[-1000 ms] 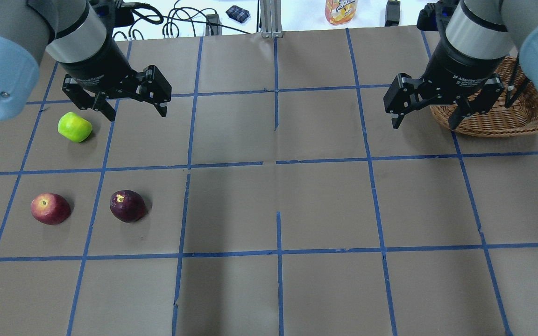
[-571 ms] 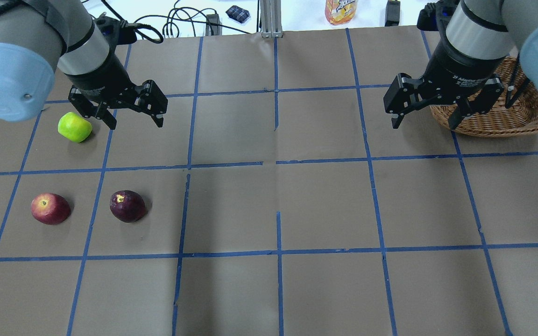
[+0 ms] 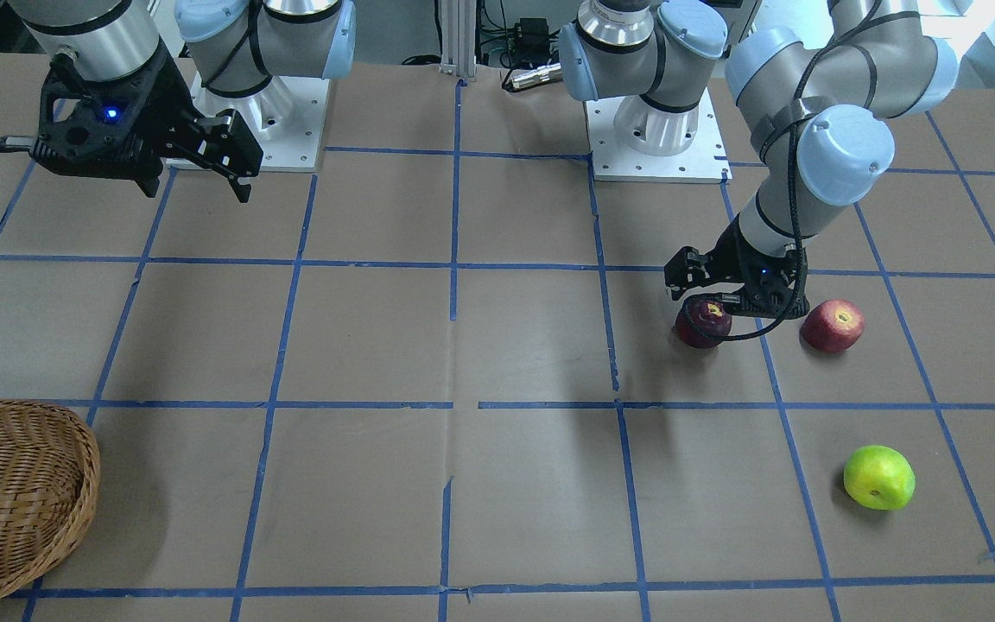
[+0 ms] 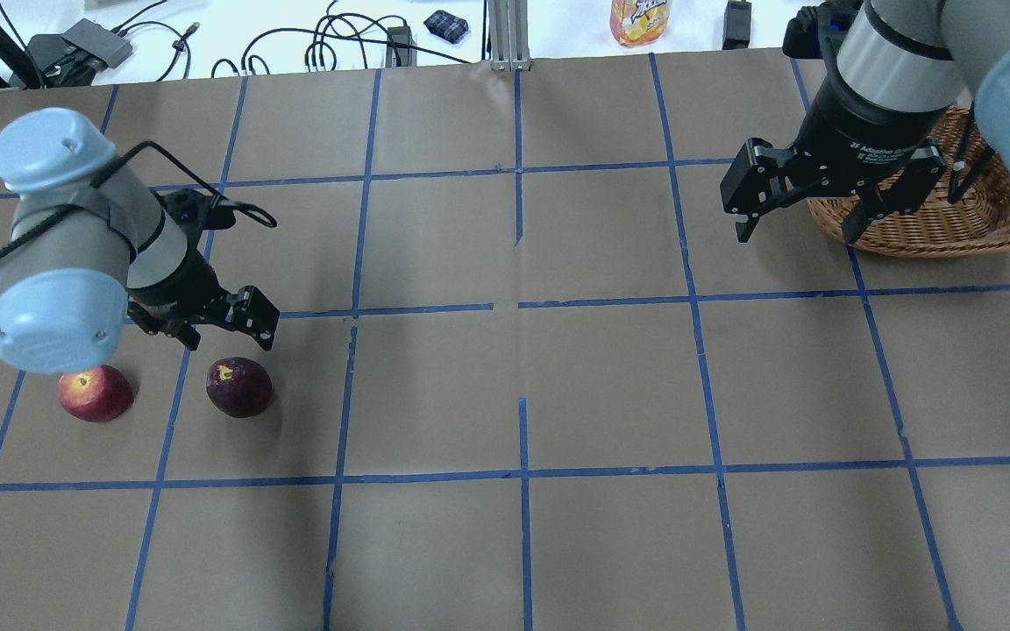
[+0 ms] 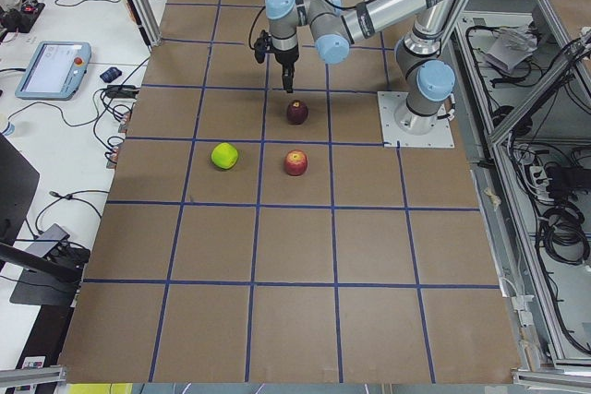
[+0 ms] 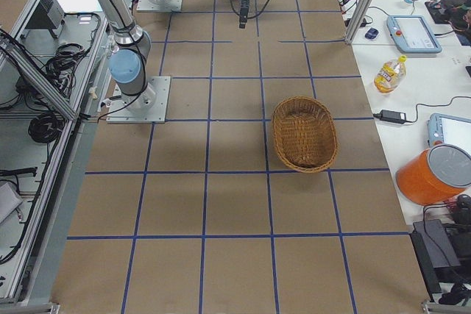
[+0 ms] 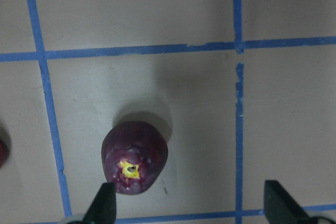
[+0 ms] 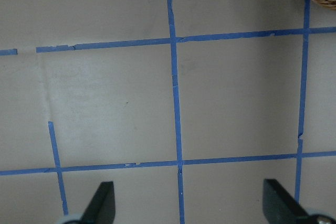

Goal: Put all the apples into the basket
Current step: 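Lower the left gripper and grasp the dark purple-red apple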

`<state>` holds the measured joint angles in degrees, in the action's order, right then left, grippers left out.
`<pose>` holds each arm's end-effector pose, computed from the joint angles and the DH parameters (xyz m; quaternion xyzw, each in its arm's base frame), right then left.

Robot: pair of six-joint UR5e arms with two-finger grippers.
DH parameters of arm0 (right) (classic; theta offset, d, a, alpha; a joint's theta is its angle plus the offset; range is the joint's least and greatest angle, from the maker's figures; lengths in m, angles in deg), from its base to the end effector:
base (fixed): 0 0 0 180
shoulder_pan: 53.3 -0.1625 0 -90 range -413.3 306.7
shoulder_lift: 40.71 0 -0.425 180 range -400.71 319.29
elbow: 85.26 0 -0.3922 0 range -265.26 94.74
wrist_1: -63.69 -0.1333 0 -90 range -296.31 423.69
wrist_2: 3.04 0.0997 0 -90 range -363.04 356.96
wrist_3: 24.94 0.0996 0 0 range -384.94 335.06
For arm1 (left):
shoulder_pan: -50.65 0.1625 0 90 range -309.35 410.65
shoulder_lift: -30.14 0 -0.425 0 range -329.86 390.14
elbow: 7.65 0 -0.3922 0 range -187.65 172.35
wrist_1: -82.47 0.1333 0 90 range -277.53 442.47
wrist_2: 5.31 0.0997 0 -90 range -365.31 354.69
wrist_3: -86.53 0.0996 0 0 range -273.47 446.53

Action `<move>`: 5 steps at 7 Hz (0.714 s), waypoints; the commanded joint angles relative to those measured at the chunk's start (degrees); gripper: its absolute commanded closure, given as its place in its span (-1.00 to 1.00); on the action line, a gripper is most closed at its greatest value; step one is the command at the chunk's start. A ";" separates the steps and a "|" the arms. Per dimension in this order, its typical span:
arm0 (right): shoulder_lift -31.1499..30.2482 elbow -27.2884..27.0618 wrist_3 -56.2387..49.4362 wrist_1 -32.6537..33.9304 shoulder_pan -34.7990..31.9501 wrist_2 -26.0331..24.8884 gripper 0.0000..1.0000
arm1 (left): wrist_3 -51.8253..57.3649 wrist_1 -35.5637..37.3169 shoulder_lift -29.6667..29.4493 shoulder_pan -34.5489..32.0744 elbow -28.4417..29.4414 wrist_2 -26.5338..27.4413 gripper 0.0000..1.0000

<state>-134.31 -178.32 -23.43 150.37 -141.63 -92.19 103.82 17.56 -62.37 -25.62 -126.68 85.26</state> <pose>0.1213 -0.4640 0.4861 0.0279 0.9993 0.0242 0.0074 -0.0239 -0.4596 0.2718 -0.0313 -0.9979 -0.0555 0.0103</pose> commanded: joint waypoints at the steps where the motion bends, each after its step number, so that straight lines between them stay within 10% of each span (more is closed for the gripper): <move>1: 0.00 -0.01 0.08 -0.02 0.00 -0.06 -1.00 | 5.02 6.11 -0.81 3.32 -5.86 0.31 -1.00; 3: 0.00 -0.01 0.08 -0.02 0.00 -0.06 -1.00 | 4.51 7.35 -3.53 3.94 -5.52 0.22 -0.96; 5: -0.09 -0.53 0.08 0.07 0.00 -0.15 -1.00 | 4.42 7.70 -4.34 3.85 -5.43 0.31 0.86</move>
<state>-134.33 -178.47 -23.36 150.37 -141.63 -92.30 108.36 25.04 -66.25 -21.77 -132.15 85.52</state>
